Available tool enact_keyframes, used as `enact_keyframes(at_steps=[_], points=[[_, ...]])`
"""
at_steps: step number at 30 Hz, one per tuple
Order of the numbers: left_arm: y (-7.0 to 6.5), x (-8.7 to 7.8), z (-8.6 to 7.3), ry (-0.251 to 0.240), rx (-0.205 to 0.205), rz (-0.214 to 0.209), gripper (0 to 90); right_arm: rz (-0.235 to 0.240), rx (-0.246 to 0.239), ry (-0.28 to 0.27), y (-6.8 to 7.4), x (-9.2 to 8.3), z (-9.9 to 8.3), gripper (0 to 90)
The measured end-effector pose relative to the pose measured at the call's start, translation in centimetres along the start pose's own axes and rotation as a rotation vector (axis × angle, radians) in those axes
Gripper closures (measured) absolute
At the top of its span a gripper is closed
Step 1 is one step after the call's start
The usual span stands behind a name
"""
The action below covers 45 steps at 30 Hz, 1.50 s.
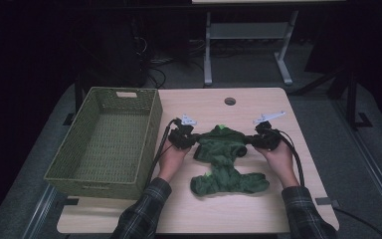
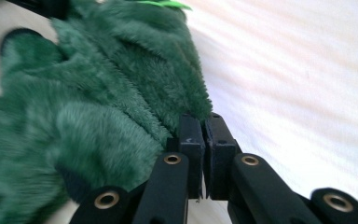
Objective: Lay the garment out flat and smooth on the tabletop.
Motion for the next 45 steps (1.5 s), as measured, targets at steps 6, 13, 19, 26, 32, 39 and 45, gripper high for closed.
enact_keyframes(at_steps=[6,13,19,26,32,39,45], points=[[0.7,1.1,-0.5,0.044,0.007,0.070,90.0,-0.034,0.040,0.042,-0.9,1.7,-1.0,87.4],[2.2,0.6,-1.1,-0.014,-0.065,0.056,89.9,-0.092,0.064,0.041,-2.1,2.1,-1.3,82.4],[1.5,0.5,-0.8,-0.011,-0.051,0.024,83.7,-0.089,0.071,-0.003,-1.7,1.5,-0.7,59.9],[0.4,-0.9,-0.3,0.016,-0.037,-0.009,64.1,-0.078,0.075,-0.078,-1.7,-1.2,0.4,58.4],[-1.4,-2.7,0.1,0.024,-0.007,-0.059,50.2,-0.054,0.067,-0.074,-1.0,-2.7,0.4,56.7],[-4.1,-4.3,-1.2,0.033,0.020,-0.114,35.2,-0.014,0.043,-0.098,0.9,-4.4,0.7,56.6],[-5.8,-4.8,-3.5,0.055,0.055,-0.138,23.9,0.011,0.009,-0.120,3.0,-4.9,0.3,58.1]])
Point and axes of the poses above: each handheld gripper's, and its own axes: x roughly forward along the jaws, z roughly out of its top, y roughly to its left, the point moved 4 cm from there along x, roughly forward along the jaws, and after that the axes turned 13 degrees about -z, right-handed, at the moved point
